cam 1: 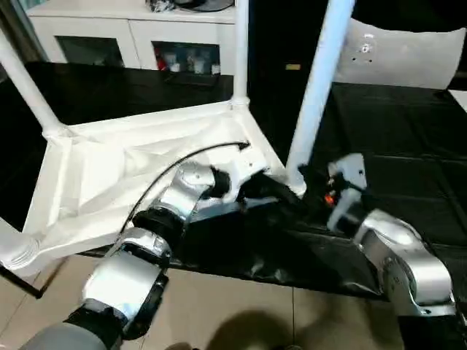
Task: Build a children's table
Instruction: Rotate table base
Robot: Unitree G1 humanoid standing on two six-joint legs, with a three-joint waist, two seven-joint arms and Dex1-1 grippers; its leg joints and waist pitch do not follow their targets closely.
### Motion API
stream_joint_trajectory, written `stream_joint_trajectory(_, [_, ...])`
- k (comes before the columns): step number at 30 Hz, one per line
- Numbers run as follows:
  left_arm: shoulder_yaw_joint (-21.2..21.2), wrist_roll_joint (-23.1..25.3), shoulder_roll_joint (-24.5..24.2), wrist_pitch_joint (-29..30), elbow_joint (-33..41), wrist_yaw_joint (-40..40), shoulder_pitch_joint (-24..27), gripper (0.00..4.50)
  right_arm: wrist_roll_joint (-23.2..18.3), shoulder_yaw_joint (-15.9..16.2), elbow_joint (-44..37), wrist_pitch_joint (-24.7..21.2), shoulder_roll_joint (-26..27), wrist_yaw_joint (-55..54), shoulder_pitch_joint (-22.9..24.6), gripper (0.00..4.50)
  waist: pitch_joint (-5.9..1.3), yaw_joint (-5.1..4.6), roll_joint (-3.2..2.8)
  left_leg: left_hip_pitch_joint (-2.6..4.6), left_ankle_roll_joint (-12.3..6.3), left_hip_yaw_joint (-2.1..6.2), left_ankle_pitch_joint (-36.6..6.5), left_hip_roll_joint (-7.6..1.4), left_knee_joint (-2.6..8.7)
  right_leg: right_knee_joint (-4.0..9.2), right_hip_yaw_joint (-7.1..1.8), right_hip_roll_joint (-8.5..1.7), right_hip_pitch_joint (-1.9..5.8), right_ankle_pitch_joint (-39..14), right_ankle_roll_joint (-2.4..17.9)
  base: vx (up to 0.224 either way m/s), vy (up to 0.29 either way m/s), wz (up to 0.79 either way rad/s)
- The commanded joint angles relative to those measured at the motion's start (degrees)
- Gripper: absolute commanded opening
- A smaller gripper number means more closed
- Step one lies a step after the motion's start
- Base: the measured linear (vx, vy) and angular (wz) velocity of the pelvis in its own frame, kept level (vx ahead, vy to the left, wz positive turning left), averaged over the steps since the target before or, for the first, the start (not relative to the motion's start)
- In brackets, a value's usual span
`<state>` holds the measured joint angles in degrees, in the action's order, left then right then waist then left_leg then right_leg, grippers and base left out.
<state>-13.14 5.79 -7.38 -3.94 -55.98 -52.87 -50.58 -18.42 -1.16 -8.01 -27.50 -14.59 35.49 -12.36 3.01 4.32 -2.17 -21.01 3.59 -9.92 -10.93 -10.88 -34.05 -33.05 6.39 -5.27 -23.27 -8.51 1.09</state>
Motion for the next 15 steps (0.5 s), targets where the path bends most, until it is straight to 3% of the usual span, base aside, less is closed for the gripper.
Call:
stream_joint_trajectory(1, [2.2, -1.3, -3.6, 2.9, 4.3, -0.7, 2.6, 1.44, -1.0, 1.0, -1.6, -1.3, 0.2, 0.5, -1.0, 4.50, -3.89, 0.31, 0.86, 0.11, -3.79, 0.94, -10.2, -2.15, 4.21, 4.25, -2.75, -3.95, 3.84, -21.0, 8.0, 0.000, 0.000, 0.00])
stream_joint_trajectory(2, [2.7, -1.7, -4.9, 4.1, 6.3, -1.2, 3.8, 1.49, -0.9, 1.3, -1.8, -1.5, 0.2, 0.5, -1.3, 4.50, -3.95, 0.09, 0.56, 0.37, -3.47, 0.85, -10.7, -2.06, 4.19, 4.32, -2.71, -3.71, 3.52, -21.2, 7.8, 0.000, 0.000, 0.00])
stream_joint_trajectory(4, [3.7, -3.1, -8.7, 8.8, 14.0, -4.0, 8.0, 1.56, -1.2, 1.7, -2.0, -2.1, 0.7, -0.1, -1.8, 4.50, -3.90, -0.43, 0.86, 0.40, -3.01, 0.83, -11.3, -2.35, 4.36, 4.16, -2.90, -3.73, 3.30, -20.5, 8.5, 0.000, 0.000, 0.00])
stream_joint_trajectory(6, [4.1, -3.5, -10.0, 10.4, 16.9, -4.9, 9.7, 1.56, -1.1, 1.8, -2.0, -2.2, 0.9, -0.4, -2.1, 4.50, -4.08, -0.51, 0.28, 0.79, -2.30, 0.84, -11.4, -2.54, 4.29, 3.77, -3.08, -3.77, 3.07, -18.8, 9.2, 0.000, 0.000, 0.00])
stream_joint_trajectory(7, [5.2, -4.5, -13.5, 14.9, 24.8, -6.8, 14.2, 1.56, -0.9, 2.4, -1.4, -2.0, 1.9, -1.0, -3.1, 4.50, -4.08, -0.60, 0.35, 0.76, -1.83, 0.95, -11.0, -2.87, 4.49, 3.08, -3.28, -3.94, 3.12, -16.5, 10.3, 0.000, 0.000, 0.00])
stream_joint_trajectory(8, [5.6, -4.9, -14.6, 16.7, 27.6, -7.5, 15.8, 1.56, -0.7, 2.7, -1.0, -1.8, 2.2, -1.2, -3.5, 4.50, -3.98, -0.67, 0.11, 0.50, -1.99, 0.98, -11.1, -2.86, 4.67, 3.14, -3.27, -3.83, 3.10, -16.3, 10.5, 0.000, 0.000, 0.00])
stream_joint_trajectory(10, [6.3, -6.3, -16.8, 20.1, 33.8, -9.1, 19.2, 1.56, 0.0, 3.6, 0.4, -1.4, 3.2, -2.0, -4.8, 4.50, -3.94, -1.08, -0.06, 0.81, -1.13, 0.73, -11.8, -2.67, 4.63, 3.06, -3.31, -3.49, 2.77, -15.9, 10.5, 0.000, 0.000, 0.00])
stream_joint_trajectory(14, [7.4, -11.4, -21.3, 27.9, 47.7, -12.3, 26.2, 1.56, 2.6, 5.7, 4.3, -0.4, 5.6, -4.4, -8.1, 4.50, -3.64, -1.08, -0.37, 0.78, 0.30, 0.83, -14.5, -2.58, 4.96, 3.19, -3.44, -3.66, 2.78, -18.7, 10.2, 0.000, 0.000, 0.00])
stream_joint_trajectory(15, [8.2, -14.1, -24.0, 33.1, 55.1, -13.2, 29.9, 1.56, 5.0, 7.5, 8.7, -0.4, 6.9, -6.1, -11.6, 4.50, -3.45, -1.43, -0.42, 0.80, 0.90, 0.79, -15.4, -2.43, 5.06, 3.23, -3.42, -3.29, 2.54, -19.2, 10.1, 0.000, 0.000, 0.00])
